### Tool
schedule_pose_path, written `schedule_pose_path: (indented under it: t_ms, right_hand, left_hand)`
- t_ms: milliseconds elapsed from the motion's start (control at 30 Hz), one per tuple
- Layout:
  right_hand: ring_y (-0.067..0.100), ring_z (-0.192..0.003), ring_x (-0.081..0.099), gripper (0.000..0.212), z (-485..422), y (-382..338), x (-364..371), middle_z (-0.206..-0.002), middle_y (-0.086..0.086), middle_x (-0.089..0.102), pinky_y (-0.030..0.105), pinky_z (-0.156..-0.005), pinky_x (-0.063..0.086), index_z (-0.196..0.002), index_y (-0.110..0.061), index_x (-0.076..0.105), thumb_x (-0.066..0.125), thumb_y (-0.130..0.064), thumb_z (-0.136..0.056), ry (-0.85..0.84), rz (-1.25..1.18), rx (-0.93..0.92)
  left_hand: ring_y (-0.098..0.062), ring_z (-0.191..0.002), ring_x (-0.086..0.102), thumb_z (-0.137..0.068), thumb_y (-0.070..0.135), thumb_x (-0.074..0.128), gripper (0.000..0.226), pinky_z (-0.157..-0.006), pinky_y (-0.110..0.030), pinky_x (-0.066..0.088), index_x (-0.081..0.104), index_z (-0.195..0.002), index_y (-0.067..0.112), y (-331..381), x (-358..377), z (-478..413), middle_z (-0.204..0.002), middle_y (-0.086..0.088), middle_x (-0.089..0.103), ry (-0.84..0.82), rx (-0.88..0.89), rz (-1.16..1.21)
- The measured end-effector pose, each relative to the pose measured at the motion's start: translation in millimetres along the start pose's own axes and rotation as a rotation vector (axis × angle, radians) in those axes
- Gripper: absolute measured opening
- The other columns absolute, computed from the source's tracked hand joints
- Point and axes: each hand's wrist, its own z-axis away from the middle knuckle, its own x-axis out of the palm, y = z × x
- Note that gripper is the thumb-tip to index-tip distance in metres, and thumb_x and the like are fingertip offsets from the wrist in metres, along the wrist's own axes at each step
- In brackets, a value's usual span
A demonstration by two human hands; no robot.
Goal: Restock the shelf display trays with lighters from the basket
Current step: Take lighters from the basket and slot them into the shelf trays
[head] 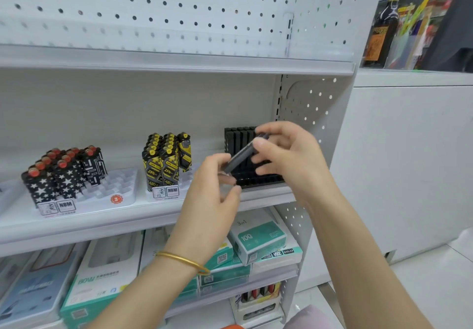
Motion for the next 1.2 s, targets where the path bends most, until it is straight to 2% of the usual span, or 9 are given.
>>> schedule_pose_path:
  t_ms: [67,167,333,500,667,833,967,1033,1200]
  right_hand:
    - [0.014,-0.068,0.066,0.018,-10,0,-4,-0.084,0.008,0.057,0.026,-0.054,0.056,-0.103,-0.013,0.058,0.058,-0.002,-0.088,0.070,0.067,-0.056]
    - [0.020,-0.074,0.065,0.022,-22,8,0,-0.085,0.001,0.055,0.026,-0.058,0.057,-0.103,-0.015,0.058,0.056,-0.001,-0.088,0.103,0.302,-0.150]
    - [0.020,-0.078,0.058,0.026,-30,28,17,-0.086,-0.005,0.051,0.041,-0.081,0.052,-0.111,-0.013,0.062,0.058,-0.004,-0.086,0.046,0.654,-0.309]
    - [0.023,-0.091,0.059,0.029,-33,25,22,-0.103,0.005,0.062,0.031,-0.086,0.046,-0.116,-0.013,0.062,0.057,-0.008,-0.088,0.011,0.810,-0.376]
    - [0.028,-0.093,0.061,0.030,-40,16,25,-0.106,0.012,0.061,0.035,-0.085,0.048,-0.119,-0.012,0.061,0.052,-0.009,-0.091,-0.101,0.895,-0.375]
    - [0.024,-0.091,0.056,0.040,-45,24,34,-0.106,0.012,0.057,0.030,-0.081,0.048,-0.121,-0.010,0.058,0.044,0.005,-0.087,-0.144,1.025,-0.376]
    - [0.020,-0.079,0.050,0.056,-37,29,29,-0.094,0.006,0.047,0.038,-0.079,0.051,-0.130,-0.016,0.052,0.034,0.011,-0.084,-0.158,0.904,-0.313]
    - [0.016,-0.079,0.050,0.059,-28,29,23,-0.094,0.002,0.047,0.032,-0.075,0.049,-0.134,-0.022,0.049,0.033,0.009,-0.086,-0.108,0.779,-0.295]
    - [0.015,-0.077,0.058,0.046,22,24,6,-0.086,-0.002,0.058,0.027,-0.074,0.049,-0.122,-0.027,0.058,0.046,0.003,-0.089,0.035,0.566,-0.316]
  left_hand:
    - [-0.008,-0.108,0.046,-0.088,0.005,0.056,0.036,-0.093,-0.027,0.039,0.048,-0.116,0.025,-8,-3,2,-0.110,0.012,0.047,0.079,0.126,-0.250]
    - [-0.016,-0.113,0.044,-0.087,0.017,0.052,0.022,-0.095,-0.034,0.028,0.062,-0.106,0.020,-18,-5,5,-0.115,0.006,0.059,0.084,0.295,-0.625]
    - [-0.026,-0.113,0.055,-0.085,0.036,0.038,0.040,-0.096,-0.045,0.029,0.069,-0.106,0.020,-27,0,7,-0.116,-0.002,0.064,-0.066,0.301,-0.888]
    - [-0.027,-0.109,0.050,-0.081,0.037,0.041,0.035,-0.094,-0.043,0.025,0.068,-0.098,0.023,-28,3,5,-0.113,-0.005,0.063,-0.031,0.283,-0.889]
    - [-0.030,-0.107,0.054,-0.078,0.035,0.042,0.034,-0.092,-0.042,0.025,0.067,-0.098,0.024,-28,3,6,-0.111,-0.006,0.063,-0.025,0.280,-0.898]
    - [-0.029,-0.106,0.055,-0.078,0.035,0.042,0.034,-0.090,-0.041,0.026,0.067,-0.100,0.025,-30,5,5,-0.110,-0.005,0.063,-0.032,0.274,-0.935]
    - [-0.030,-0.104,0.055,-0.076,0.032,0.041,0.034,-0.089,-0.041,0.027,0.066,-0.099,0.023,-31,4,5,-0.109,-0.006,0.063,-0.020,0.293,-0.944]
    - [-0.031,-0.106,0.053,-0.076,0.029,0.042,0.035,-0.092,-0.041,0.027,0.065,-0.101,0.022,-30,2,7,-0.111,-0.007,0.061,0.006,0.325,-0.913]
    - [-0.030,-0.115,0.049,-0.076,0.015,0.049,0.035,-0.099,-0.042,0.032,0.062,-0.109,0.017,-27,-9,34,-0.122,-0.007,0.058,0.103,0.464,-0.754]
